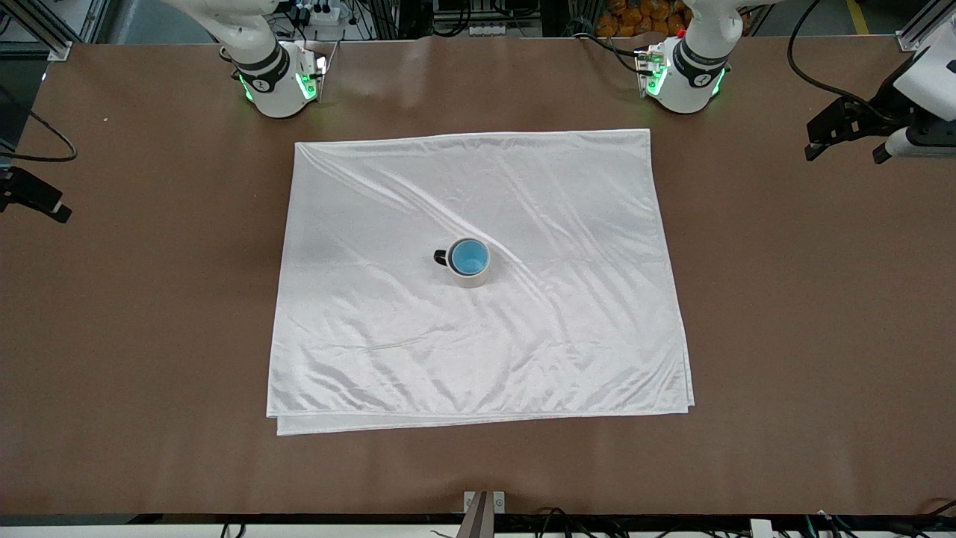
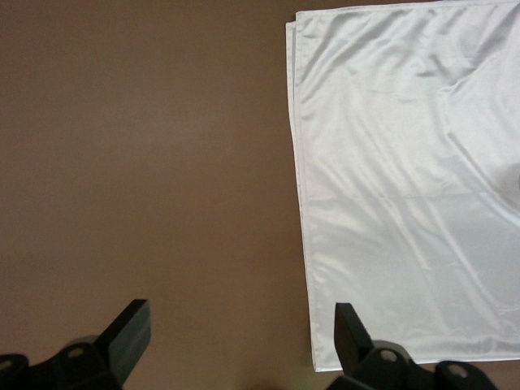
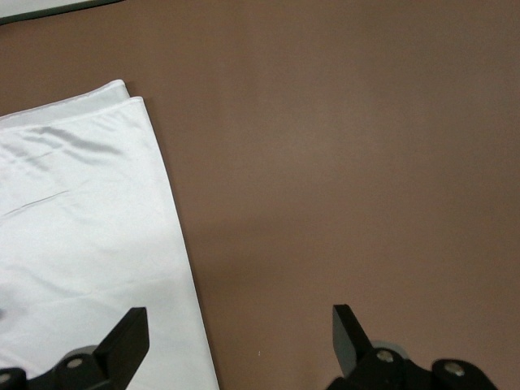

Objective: Place blue cup into white mug on cloth

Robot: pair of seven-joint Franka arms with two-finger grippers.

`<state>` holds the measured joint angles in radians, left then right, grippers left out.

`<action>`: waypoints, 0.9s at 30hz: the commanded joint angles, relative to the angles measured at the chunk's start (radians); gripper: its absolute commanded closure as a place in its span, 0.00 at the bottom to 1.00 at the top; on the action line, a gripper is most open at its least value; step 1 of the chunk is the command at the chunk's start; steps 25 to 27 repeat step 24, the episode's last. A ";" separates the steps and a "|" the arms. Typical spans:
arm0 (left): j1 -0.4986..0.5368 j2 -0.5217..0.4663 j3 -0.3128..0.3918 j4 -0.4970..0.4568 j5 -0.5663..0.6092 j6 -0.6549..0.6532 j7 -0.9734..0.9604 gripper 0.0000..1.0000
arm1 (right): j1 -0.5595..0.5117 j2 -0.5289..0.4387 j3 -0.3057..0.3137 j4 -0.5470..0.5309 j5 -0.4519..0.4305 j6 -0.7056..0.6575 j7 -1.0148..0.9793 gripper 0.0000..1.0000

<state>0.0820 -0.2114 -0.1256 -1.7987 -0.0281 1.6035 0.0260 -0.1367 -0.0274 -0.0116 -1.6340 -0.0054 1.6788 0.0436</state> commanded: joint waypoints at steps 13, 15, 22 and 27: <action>0.001 -0.002 0.009 0.018 -0.027 -0.031 0.028 0.00 | -0.020 -0.006 0.006 -0.003 0.012 0.002 0.005 0.00; 0.001 -0.002 0.009 0.018 -0.027 -0.031 0.028 0.00 | -0.020 -0.002 0.006 -0.001 0.012 0.002 0.005 0.00; 0.001 0.000 0.009 0.018 -0.027 -0.031 0.026 0.00 | -0.020 -0.002 0.006 -0.001 0.013 0.002 0.005 0.00; 0.001 0.000 0.009 0.018 -0.027 -0.031 0.028 0.00 | -0.020 -0.002 0.006 -0.001 0.013 0.002 0.005 0.00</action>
